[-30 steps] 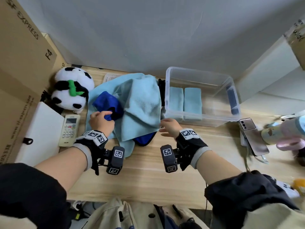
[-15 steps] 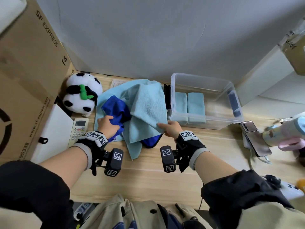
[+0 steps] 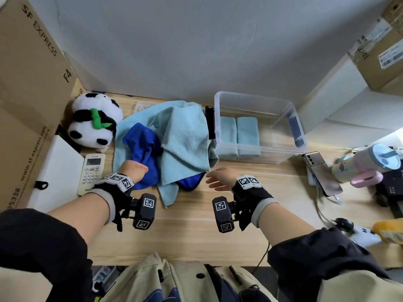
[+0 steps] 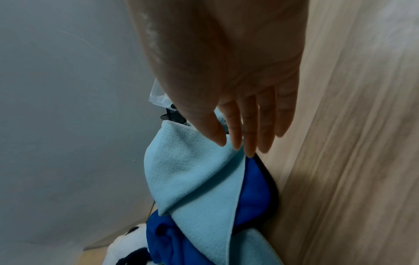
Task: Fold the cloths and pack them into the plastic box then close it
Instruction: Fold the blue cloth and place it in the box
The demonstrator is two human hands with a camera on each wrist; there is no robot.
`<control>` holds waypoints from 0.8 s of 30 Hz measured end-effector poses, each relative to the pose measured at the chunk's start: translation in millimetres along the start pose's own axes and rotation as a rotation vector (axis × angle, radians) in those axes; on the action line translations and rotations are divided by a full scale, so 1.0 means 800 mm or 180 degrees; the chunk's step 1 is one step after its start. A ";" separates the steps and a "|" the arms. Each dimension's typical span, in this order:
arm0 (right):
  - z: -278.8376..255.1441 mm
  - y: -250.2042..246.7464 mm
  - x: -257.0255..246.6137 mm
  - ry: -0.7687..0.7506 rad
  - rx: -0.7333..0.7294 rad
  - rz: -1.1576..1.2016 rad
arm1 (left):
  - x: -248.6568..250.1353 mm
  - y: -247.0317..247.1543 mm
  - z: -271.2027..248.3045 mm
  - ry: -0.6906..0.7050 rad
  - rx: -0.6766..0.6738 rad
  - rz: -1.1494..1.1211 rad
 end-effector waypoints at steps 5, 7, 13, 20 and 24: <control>-0.002 0.011 0.000 -0.0074 -0.0111 0.0000 | -0.011 -0.003 -0.017 -0.0454 0.0391 0.0124; 0.000 0.015 0.002 -0.0068 -0.0142 0.0008 | -0.019 0.000 -0.018 -0.0630 0.0390 -0.0270; -0.001 0.018 0.004 -0.0039 -0.0168 -0.0048 | -0.017 0.006 -0.028 -0.0236 0.0069 -0.0542; -0.014 0.038 -0.022 -0.0630 -0.0819 -0.0343 | 0.034 -0.021 -0.021 0.0274 0.0408 -0.1548; -0.031 0.051 -0.058 -0.1328 -0.0689 -0.0210 | 0.098 -0.045 -0.037 0.0773 0.0584 -0.2008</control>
Point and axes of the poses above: each hand's wrist, its own z-axis towards the middle knuckle, its own y-axis out of the palm, x = y × z, the point moved 2 cm from there along z, towards the middle knuckle, and after that the axes turned 9 degrees about y, right-handed, at the moved point
